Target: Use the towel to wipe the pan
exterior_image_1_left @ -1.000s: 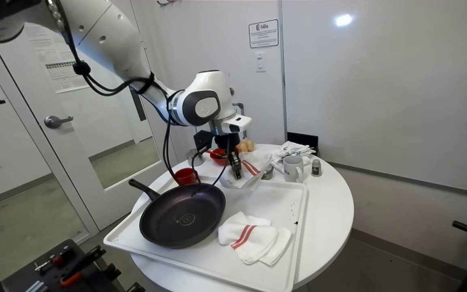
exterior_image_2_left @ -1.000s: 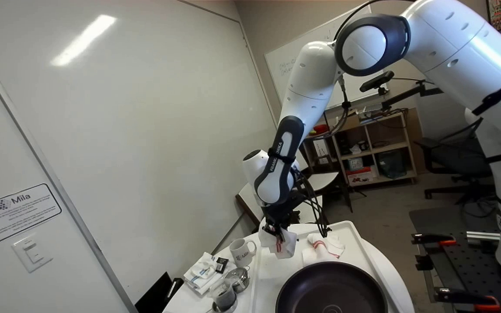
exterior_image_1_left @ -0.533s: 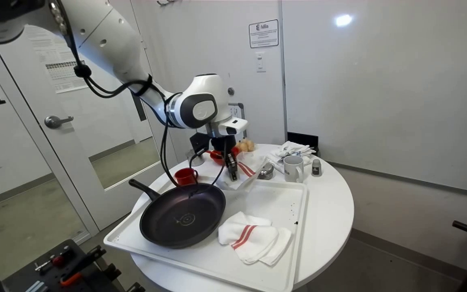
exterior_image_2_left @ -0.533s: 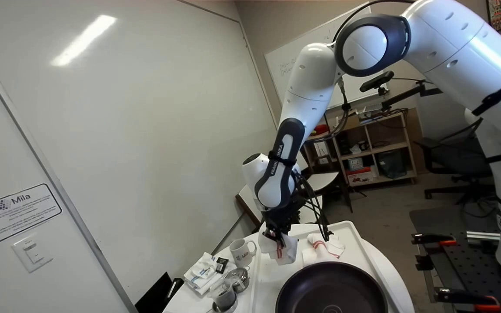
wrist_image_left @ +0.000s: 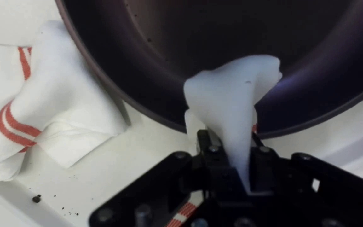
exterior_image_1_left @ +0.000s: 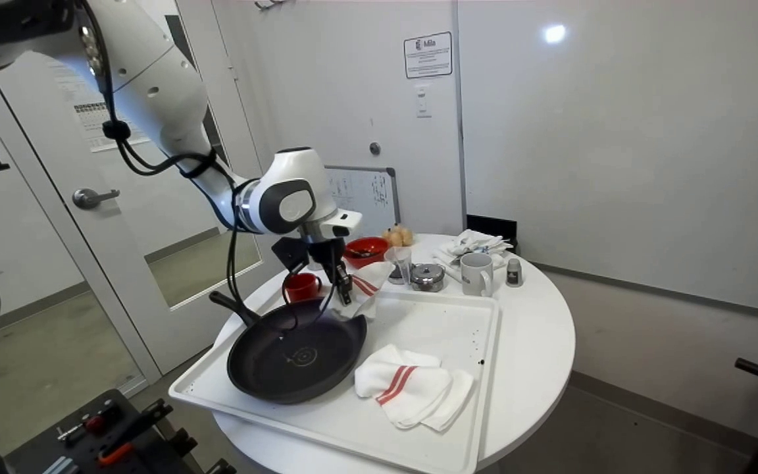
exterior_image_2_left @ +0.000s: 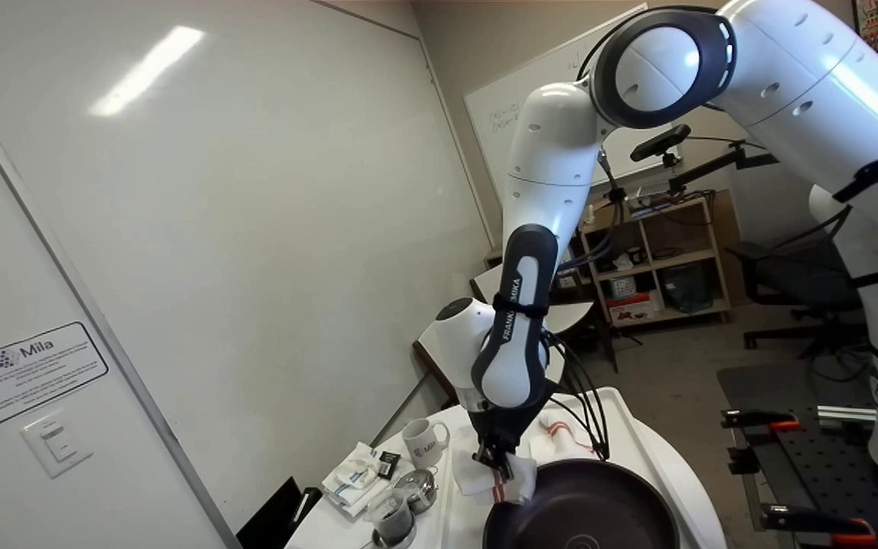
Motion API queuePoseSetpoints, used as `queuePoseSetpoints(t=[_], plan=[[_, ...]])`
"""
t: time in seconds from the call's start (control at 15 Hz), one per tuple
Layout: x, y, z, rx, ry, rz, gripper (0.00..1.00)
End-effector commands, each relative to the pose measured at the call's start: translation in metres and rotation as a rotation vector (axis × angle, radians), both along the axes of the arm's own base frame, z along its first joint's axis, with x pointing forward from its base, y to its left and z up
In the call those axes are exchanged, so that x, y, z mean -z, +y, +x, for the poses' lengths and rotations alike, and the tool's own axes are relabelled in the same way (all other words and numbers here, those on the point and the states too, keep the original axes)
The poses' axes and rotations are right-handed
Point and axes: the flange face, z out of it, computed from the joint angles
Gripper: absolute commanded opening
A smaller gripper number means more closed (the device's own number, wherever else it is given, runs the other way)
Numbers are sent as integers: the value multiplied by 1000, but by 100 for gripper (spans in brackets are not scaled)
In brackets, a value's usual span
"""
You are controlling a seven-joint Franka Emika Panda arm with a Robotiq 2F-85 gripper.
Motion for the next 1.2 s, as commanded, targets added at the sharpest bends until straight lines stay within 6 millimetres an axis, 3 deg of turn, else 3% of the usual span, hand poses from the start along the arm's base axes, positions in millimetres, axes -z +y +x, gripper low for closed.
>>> queuePoseSetpoints(t=[0.0,0.6,0.93,1.13], plan=[[-3,18,-37,-91,-29,-7,10],[16,47,-102,-203,-16,6,10],[37,53,-105,-244,33,32,10],[51,49,-94,-254,60,55,10]])
